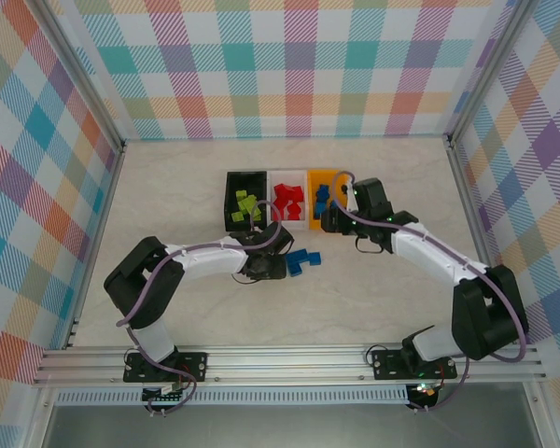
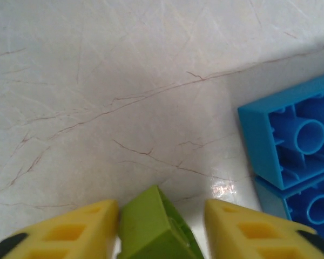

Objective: Sort the legos into containers by color

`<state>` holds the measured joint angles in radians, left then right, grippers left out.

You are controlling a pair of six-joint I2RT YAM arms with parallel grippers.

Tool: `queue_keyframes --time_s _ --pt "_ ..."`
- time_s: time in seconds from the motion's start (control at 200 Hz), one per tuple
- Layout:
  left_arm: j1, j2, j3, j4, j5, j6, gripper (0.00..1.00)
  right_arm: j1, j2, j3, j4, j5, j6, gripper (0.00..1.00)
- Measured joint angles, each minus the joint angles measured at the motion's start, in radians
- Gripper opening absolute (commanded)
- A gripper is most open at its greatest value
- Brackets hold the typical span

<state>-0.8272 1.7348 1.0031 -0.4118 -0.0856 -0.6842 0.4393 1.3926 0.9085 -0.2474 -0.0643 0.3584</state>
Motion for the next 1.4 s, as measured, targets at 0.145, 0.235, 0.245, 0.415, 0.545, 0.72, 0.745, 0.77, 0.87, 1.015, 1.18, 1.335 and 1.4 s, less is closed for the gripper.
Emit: queue_keyframes --time_s 0.145,0.235,0.245,0.415,0.545,0.72,0.745,0.77,0.87,1.015,1.18,1.335,1.4 --pt "-0.014 -0.011 -0.002 -0.001 -0.002 -0.002 0.22 0.021 -0.076 -0.092 0.0 -0.014 0.016 0.62" --pt "-0.019 -0.057 -0.016 -0.012 -0.005 -0.011 0.21 0.029 -0.108 -0.135 0.0 -0.02 0.026 0.62" --pt "-0.019 -0.064 -0.017 -0.015 -0.006 -0.011 0.21 0.031 -0.112 -0.14 0.0 -0.021 0.026 0.63" --pt "0.02 -0.197 0.005 -0.077 -0.025 -0.006 0.21 0.05 -0.157 -0.209 0.0 -0.032 0.049 0.63" --pt "0.154 -0.213 0.132 -0.13 -0.058 0.028 0.22 0.071 -0.16 -0.236 0.0 -0.034 0.053 0.63" --pt "0.316 -0.058 0.356 -0.152 -0.117 0.08 0.2 0.093 -0.159 -0.247 0.001 -0.034 0.054 0.63" --pt "0.332 -0.02 0.387 -0.157 -0.126 0.085 0.2 0.095 -0.159 -0.248 0.001 -0.034 0.054 0.63" --pt "0.344 0.017 0.417 -0.163 -0.137 0.092 0.21 0.098 -0.159 -0.249 0.001 -0.034 0.054 0.63" --pt "0.361 0.161 0.529 -0.196 -0.168 0.109 0.28 0.105 -0.159 -0.251 0.001 -0.033 0.056 0.63" --pt "0.362 0.308 0.664 -0.258 -0.187 0.127 0.7 0.121 -0.157 -0.259 0.0 -0.029 0.056 0.64" --pt "0.357 0.304 0.689 -0.271 -0.184 0.127 1.0 0.14 -0.124 -0.259 0.004 -0.023 0.056 0.65" --pt "0.319 0.151 0.619 -0.247 -0.174 0.128 1.0 0.175 -0.026 -0.25 0.024 -0.011 0.056 0.65" --pt "0.278 0.042 0.563 -0.23 -0.169 0.128 1.0 0.192 0.024 -0.236 0.031 0.0 0.053 0.65"
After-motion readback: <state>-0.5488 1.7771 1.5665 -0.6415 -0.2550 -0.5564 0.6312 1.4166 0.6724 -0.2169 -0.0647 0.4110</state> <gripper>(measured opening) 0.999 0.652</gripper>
